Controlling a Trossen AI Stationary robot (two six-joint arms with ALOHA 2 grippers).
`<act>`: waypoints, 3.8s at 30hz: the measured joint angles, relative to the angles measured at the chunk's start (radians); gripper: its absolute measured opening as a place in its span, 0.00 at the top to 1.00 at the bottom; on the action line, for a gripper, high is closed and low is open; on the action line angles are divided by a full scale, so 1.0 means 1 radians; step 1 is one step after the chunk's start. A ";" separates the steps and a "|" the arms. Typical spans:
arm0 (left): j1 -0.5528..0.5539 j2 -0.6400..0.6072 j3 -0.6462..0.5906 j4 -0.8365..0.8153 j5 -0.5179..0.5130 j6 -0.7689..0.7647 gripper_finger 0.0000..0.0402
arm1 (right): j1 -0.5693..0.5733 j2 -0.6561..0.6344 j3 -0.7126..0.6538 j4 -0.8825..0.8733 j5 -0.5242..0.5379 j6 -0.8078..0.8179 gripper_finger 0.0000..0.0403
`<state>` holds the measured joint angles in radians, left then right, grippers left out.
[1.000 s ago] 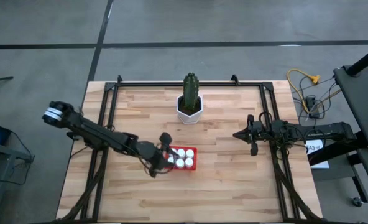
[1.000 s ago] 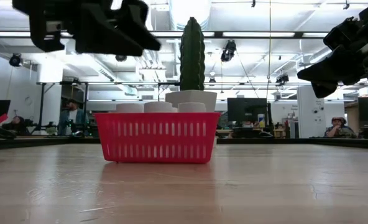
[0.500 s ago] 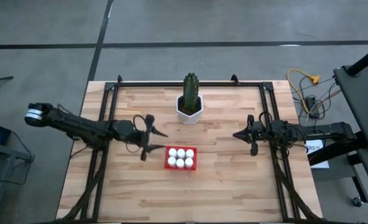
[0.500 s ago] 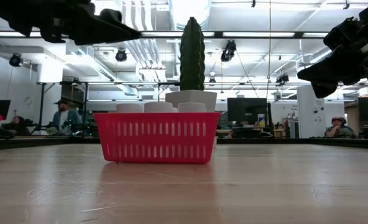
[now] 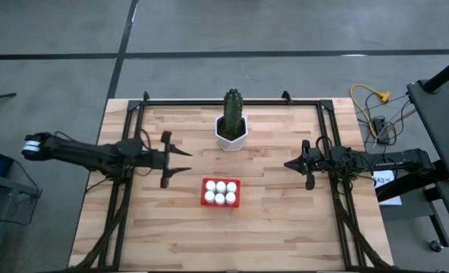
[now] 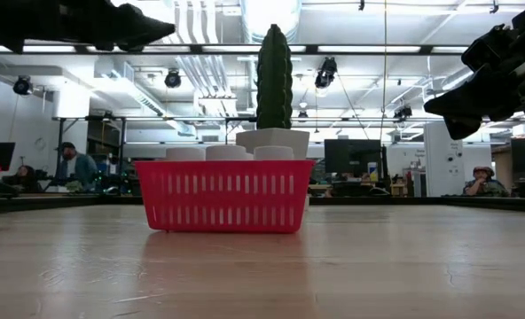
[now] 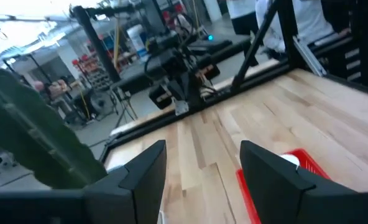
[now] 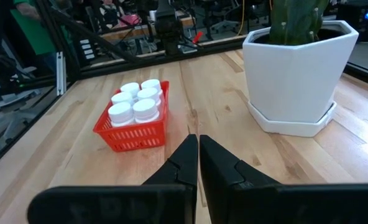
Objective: Pick and place pill bottles into a basket
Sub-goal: Return to Home Position
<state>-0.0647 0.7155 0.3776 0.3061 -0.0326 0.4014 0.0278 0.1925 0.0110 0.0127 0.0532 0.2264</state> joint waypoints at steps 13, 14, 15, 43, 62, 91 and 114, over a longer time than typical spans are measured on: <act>0.000 -0.240 -0.057 -0.113 -0.052 -0.030 0.67 | 0.000 0.000 0.000 0.000 0.000 0.001 0.98; 0.000 -0.252 -0.057 -0.125 -0.051 -0.033 0.70 | 0.000 0.000 0.000 0.000 0.000 0.000 0.98; 0.000 -0.262 -0.058 -0.134 -0.051 -0.041 0.74 | 0.000 0.000 0.000 0.000 0.000 0.000 0.98; 0.000 -0.662 -0.179 -0.207 -0.001 -0.108 1.00 | 0.000 -0.001 0.000 0.000 0.000 0.000 0.98; 0.000 -0.688 -0.368 0.125 0.058 -0.161 1.00 | 0.000 0.000 0.000 0.000 0.000 -0.001 0.98; 0.000 -0.677 -0.366 -0.291 -0.004 -0.107 1.00 | 0.000 0.001 0.000 0.000 0.000 0.000 0.98; 0.000 -0.579 -0.368 -0.242 -0.014 -0.107 1.00 | 0.000 0.000 0.000 0.000 0.000 0.001 0.98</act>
<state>-0.0650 0.1364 0.0097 0.0644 -0.0470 0.2943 0.0278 0.1925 0.0109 0.0124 0.0532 0.2271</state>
